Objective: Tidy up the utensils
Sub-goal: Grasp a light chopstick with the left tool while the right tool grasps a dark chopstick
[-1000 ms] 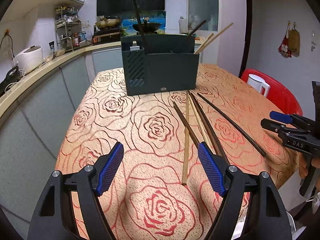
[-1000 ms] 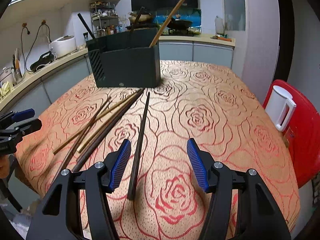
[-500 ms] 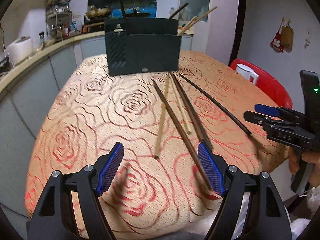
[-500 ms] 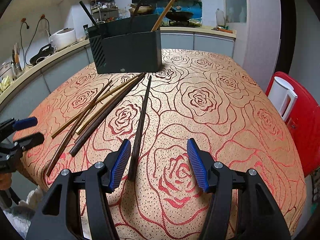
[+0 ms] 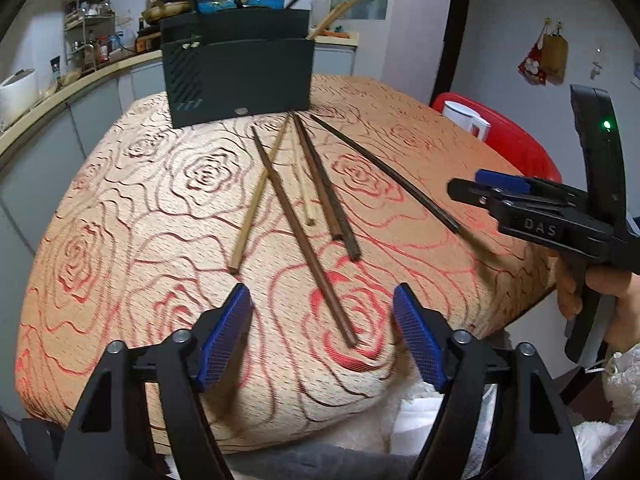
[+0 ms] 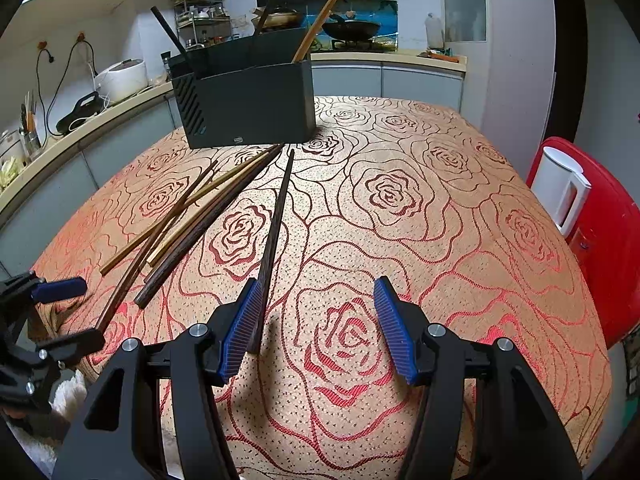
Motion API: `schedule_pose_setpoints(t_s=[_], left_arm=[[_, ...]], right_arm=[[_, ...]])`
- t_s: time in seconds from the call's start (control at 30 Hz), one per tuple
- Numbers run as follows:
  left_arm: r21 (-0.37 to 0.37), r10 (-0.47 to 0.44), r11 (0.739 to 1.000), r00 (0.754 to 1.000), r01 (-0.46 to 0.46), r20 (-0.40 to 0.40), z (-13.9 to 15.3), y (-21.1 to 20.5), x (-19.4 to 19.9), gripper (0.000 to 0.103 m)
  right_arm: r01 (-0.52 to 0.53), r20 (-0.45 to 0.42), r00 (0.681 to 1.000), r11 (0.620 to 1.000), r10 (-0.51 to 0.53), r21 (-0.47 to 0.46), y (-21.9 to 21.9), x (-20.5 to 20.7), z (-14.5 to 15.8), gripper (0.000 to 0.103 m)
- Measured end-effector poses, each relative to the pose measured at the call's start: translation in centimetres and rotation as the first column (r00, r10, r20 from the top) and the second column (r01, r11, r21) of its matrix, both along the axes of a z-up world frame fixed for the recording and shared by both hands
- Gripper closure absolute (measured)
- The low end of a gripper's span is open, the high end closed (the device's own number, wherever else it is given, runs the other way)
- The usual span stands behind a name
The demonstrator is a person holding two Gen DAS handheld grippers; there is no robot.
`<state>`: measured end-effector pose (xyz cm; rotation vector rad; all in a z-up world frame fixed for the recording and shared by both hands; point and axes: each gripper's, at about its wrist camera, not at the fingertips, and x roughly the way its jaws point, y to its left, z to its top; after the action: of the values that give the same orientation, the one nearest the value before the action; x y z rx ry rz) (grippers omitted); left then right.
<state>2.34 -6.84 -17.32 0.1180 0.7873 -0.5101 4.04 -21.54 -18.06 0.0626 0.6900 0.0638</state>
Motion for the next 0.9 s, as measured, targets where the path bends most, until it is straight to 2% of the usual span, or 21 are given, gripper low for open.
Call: schedule_pose_setpoints(t_s=[0.2,0.33,0.43,0.5,0.63,0.8,0.9], left_arm=[[0.029,0.000,1.000,1.000,-0.001,0.022,-0.5,-0.7,-0.3,0.054],[0.041,0.028,0.999,0.999,-0.029,0.042,-0.6,-0.5,-0.1,0.073],[0.055,0.017,0.998,0.998,-0.020,0.056,-0.6,-0.7,-0.3,0.080],[0.052,-0.003,0.999,0.998,0.000,0.056,-0.6,-0.8,-0.5,0.088],[0.062,-0.021,0.998,0.998,0.017,0.061,-0.6,-1.1,-0.8,0.094],[0.061,-0.018,0.998,0.999,0.015,0.049,-0.5,-0.8,-0.7,0.094],[0.061,-0.002,0.998,0.999,0.000,0.043,-0.3,-0.4,-0.4,0.095]], right_arm=[[0.023,0.010,1.000,1.000,-0.023,0.010,-0.5,-0.1,0.2,0.046],[0.023,0.002,1.000,1.000,-0.023,0.015,-0.6,0.0,0.1,0.046],[0.008,-0.006,1.000,1.000,-0.008,0.014,-0.3,0.1,-0.1,0.048],[-0.007,-0.012,1.000,1.000,0.007,0.009,0.1,0.1,-0.2,0.049],[-0.033,-0.025,0.999,0.999,0.033,0.000,0.7,0.1,-0.5,0.055],[-0.073,-0.039,0.997,0.997,0.073,-0.003,1.7,0.0,-1.0,0.061],[-0.093,-0.035,0.995,0.995,0.092,-0.035,2.5,-0.1,-1.3,0.065]])
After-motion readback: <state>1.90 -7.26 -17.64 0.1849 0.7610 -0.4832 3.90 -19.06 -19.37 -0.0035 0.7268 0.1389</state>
